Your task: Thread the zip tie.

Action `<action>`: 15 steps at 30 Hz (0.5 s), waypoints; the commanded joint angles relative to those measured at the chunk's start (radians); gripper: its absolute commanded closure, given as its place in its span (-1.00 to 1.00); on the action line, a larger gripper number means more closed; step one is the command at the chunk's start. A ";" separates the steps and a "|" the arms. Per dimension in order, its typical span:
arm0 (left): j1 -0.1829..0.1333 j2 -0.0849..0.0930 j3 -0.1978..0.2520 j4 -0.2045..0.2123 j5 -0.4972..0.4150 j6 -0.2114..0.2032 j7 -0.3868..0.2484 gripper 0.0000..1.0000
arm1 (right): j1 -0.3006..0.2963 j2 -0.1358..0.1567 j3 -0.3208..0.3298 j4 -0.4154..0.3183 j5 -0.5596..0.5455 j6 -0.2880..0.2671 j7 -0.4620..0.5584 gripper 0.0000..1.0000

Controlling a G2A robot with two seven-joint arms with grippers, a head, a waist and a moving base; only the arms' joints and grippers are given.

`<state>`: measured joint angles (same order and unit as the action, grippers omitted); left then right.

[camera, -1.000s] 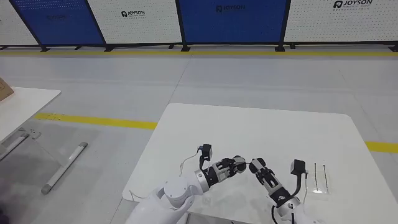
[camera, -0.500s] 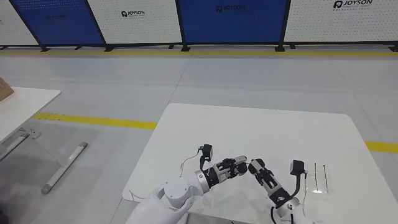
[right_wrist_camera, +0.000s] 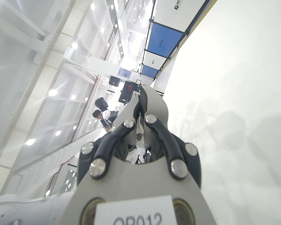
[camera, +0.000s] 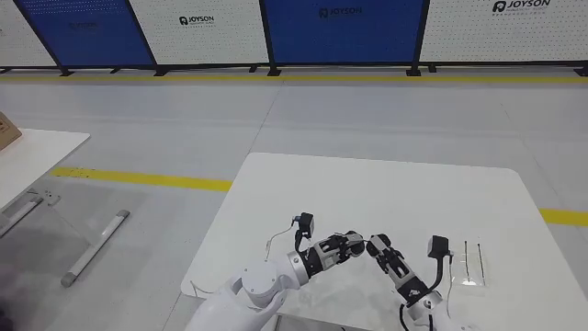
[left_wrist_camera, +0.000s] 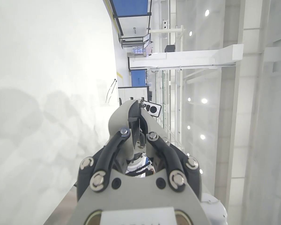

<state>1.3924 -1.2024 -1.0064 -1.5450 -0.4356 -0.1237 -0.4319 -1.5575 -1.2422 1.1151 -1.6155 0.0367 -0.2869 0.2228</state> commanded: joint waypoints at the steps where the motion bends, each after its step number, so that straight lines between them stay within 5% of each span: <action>1: 0.001 0.001 -0.001 -0.004 0.006 0.004 0.000 0.64 | 0.000 0.000 0.000 0.000 -0.001 0.000 0.001 1.00; 8: 0.006 0.004 -0.008 -0.014 0.011 0.007 0.007 0.72 | 0.000 -0.002 0.002 -0.003 -0.006 0.000 0.003 1.00; 11: 0.006 0.004 -0.008 -0.015 0.013 0.008 0.009 1.00 | -0.002 -0.002 0.004 -0.004 -0.008 0.001 0.004 1.00; 15: 0.004 0.004 -0.006 -0.015 0.017 0.009 0.013 1.00 | -0.005 -0.002 0.007 -0.007 -0.009 0.001 0.004 1.00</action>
<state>1.3974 -1.1979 -1.0131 -1.5604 -0.4196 -0.1149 -0.4205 -1.5617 -1.2444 1.1213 -1.6215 0.0284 -0.2862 0.2267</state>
